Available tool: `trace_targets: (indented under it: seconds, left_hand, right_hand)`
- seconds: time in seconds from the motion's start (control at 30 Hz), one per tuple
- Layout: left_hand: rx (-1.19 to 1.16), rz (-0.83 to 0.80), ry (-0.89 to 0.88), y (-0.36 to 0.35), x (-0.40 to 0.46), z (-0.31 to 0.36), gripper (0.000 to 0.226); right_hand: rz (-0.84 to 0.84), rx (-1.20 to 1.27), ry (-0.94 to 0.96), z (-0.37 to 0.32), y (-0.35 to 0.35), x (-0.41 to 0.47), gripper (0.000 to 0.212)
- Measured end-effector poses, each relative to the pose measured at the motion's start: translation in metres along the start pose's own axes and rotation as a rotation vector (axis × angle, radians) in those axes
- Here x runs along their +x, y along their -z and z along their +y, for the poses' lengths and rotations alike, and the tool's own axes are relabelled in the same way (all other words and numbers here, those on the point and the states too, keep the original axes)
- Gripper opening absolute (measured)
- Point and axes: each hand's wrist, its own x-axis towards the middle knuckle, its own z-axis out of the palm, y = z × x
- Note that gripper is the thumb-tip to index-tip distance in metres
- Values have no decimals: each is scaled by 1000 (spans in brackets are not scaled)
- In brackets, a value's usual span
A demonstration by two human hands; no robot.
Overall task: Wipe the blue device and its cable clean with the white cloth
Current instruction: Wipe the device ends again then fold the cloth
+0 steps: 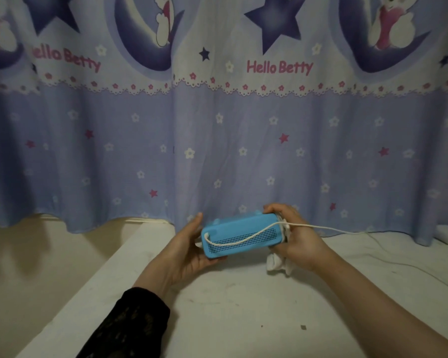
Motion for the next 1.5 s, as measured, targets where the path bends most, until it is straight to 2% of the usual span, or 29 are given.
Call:
trace_targets:
  seconds: [0.1,0.2,0.33,0.5,0.57,0.67,0.77,0.87,0.93,1.03,1.13,1.23,1.4,1.5]
  left_hand:
    - [95,11,13,2,0,-1,34]
    - [130,43,-1,3,0,-1,25]
    - [93,26,-79,1,-3,1,22]
    - [201,33,-283,0,-1,0,37]
    - [253,31,-355,1,1,1,47]
    - [273,-11,-431,0,3,0,61]
    - [291,-78,-491,-1,5,-2,81]
    - [387,-138,-505,2,5,-1,86]
    - [466,-146,-516,3,3,-1,88]
    - [613,-124,-590,4,0,-3,80]
    - [747,-33,-624,1,-2,-3,72]
    - [834,-55,-618,-1,-5,-4,66]
    - [831,-57,-539,1,-6,-9,69]
    - [736,-96,-437,3,-5,-7,66]
  right_hand:
    - [1,-78,69,-4,-3,0,53]
    - [-10,-67,39,-2,-3,-1,53]
    - [-27,61,-96,4,-2,-2,69]
    - [-18,390,-350,10,-1,-2,68]
    - [5,510,-443,10,-3,1,56]
    - [61,585,-466,12,-4,4,33]
    - [49,558,-448,15,-3,4,24]
    - [45,552,-454,15,-2,4,26]
    - [39,516,-417,15,-1,4,37]
    - [21,394,-360,16,2,4,59]
    - [-14,298,-327,14,5,2,59]
    - [-57,203,-296,16,5,0,64]
    - [-103,159,-309,22,3,-2,71]
    - [-74,135,-306,21,2,-1,72]
